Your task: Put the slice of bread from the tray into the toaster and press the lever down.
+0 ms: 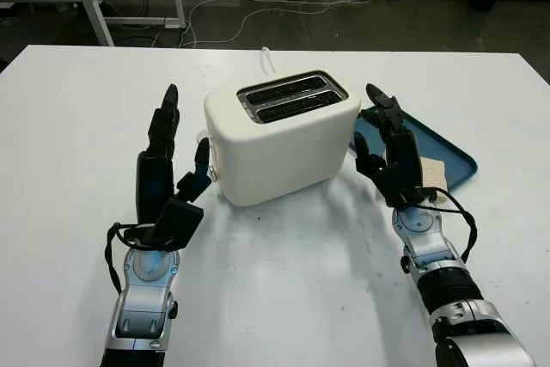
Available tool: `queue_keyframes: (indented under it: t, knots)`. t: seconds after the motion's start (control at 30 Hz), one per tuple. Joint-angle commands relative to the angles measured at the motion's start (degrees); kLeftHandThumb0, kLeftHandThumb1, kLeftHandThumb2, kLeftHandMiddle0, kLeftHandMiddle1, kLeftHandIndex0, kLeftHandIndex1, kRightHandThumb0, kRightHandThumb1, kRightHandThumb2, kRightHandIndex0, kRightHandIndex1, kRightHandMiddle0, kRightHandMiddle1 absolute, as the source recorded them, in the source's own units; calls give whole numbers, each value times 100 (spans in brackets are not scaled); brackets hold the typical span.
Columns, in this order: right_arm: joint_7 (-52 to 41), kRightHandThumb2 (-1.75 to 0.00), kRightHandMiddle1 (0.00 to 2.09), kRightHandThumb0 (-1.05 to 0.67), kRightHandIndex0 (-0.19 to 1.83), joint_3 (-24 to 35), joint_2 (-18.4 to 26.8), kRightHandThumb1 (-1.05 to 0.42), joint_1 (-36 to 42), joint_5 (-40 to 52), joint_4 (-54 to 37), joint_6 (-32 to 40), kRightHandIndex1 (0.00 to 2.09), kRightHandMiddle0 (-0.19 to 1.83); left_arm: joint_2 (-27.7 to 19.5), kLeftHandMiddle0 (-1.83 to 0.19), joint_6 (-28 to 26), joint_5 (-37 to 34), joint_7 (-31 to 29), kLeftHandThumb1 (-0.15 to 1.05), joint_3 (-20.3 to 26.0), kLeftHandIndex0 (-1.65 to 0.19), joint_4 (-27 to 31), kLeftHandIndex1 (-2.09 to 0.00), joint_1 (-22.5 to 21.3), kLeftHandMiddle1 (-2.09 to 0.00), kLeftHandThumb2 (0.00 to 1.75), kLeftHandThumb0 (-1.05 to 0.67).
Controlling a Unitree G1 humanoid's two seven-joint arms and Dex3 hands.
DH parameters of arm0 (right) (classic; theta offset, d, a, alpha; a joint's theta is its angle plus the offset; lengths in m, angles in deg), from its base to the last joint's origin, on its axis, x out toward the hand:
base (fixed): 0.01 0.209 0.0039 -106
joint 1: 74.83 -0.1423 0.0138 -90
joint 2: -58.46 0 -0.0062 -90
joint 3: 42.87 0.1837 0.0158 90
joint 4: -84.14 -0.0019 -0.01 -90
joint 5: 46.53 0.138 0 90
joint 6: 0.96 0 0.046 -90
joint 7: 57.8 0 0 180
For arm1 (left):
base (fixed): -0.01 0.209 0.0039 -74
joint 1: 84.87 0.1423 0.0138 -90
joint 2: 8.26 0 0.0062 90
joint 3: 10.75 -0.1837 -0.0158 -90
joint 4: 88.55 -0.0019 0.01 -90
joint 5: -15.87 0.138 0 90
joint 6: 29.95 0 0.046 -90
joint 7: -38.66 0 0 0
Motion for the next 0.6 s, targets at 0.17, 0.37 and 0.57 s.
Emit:
queue_keyframes:
  t: [0.17,0.37,0.57]
  knots:
    - [-74,-75,37,-105,0,44,16,-92,33,53,-9,-40,70,0,3,0,80,-14,10,92,-10,-7,-62,-1,-14,-17,82,-65]
    - [-59,-74,39,-105,0,-19,82,-92,50,-73,-44,-93,78,0,-29,0,-6,5,-8,92,10,-7,-5,0,-10,-18,82,-63]
    - [-208,-40,19,-105,0,107,104,-92,226,141,-322,-152,34,0,9,0,-2,-49,-7,92,8,-6,-63,0,-17,-17,80,-66]
